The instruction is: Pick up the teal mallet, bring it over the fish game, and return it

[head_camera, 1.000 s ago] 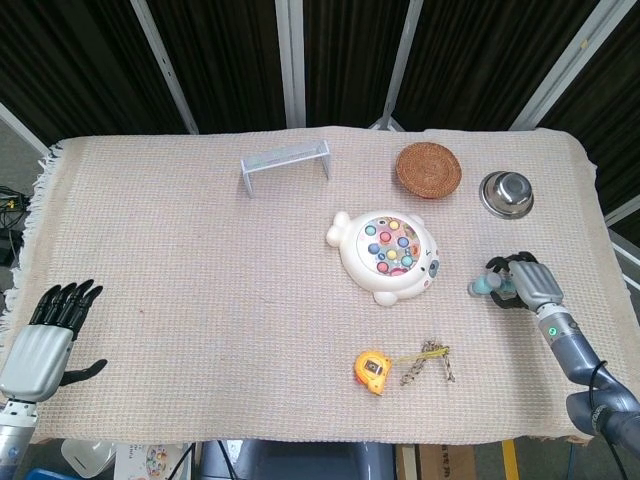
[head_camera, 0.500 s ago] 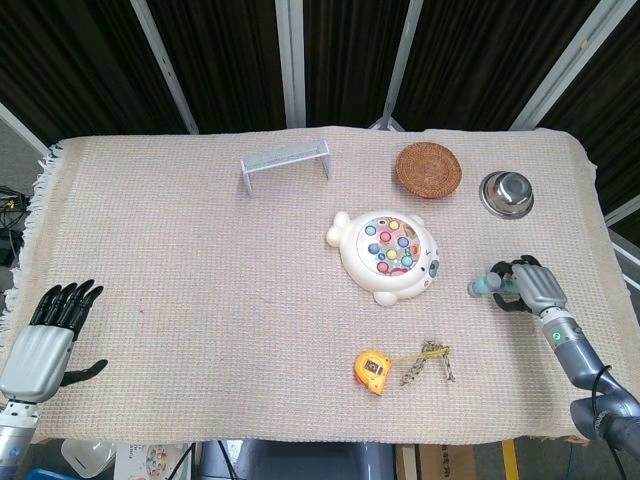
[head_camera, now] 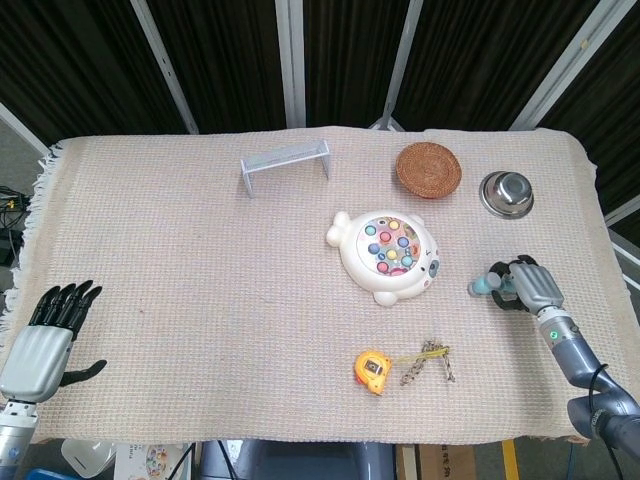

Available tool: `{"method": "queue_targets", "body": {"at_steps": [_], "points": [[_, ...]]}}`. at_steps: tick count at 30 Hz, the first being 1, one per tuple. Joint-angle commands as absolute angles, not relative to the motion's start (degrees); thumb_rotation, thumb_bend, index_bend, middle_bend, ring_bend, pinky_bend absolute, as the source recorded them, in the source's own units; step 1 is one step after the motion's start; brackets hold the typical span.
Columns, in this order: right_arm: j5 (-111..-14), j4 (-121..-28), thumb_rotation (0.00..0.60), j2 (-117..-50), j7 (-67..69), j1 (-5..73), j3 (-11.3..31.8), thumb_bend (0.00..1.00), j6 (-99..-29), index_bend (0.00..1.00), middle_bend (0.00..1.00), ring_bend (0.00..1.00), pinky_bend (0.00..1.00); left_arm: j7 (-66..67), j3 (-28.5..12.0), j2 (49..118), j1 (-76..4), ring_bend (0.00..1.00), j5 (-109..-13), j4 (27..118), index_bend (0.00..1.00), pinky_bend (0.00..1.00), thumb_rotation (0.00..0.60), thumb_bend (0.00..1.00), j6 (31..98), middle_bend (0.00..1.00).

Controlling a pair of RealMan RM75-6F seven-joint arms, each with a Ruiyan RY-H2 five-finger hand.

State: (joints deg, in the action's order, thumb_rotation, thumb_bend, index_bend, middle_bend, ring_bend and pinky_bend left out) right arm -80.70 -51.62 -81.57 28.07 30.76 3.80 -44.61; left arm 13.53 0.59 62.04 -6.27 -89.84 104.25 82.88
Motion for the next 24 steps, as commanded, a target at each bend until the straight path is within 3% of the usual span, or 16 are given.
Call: {"method": "queue_targets", "body": {"at_steps": [1, 24], "points": [[-80.6, -51.7, 0.600, -81.6, 27.9, 30.8, 3.8, 0.47, -44.6, 0.44, 0.45, 0.28, 0.12, 13.5, 0.6, 62.0, -6.3, 0.00, -89.7, 104.2, 0.00, 0.00, 0.600, 0.00, 82.8, 0.00], [-79.1, -54.1, 0.600, -81.1, 25.1, 31.2, 4.4, 0.52, -44.4, 0.49, 0.49, 0.31, 0.14, 12.2, 0.6, 62.1, -6.5, 0.00, -89.1, 103.1, 0.00, 0.00, 0.600, 0.00, 82.2, 0.00]]}}
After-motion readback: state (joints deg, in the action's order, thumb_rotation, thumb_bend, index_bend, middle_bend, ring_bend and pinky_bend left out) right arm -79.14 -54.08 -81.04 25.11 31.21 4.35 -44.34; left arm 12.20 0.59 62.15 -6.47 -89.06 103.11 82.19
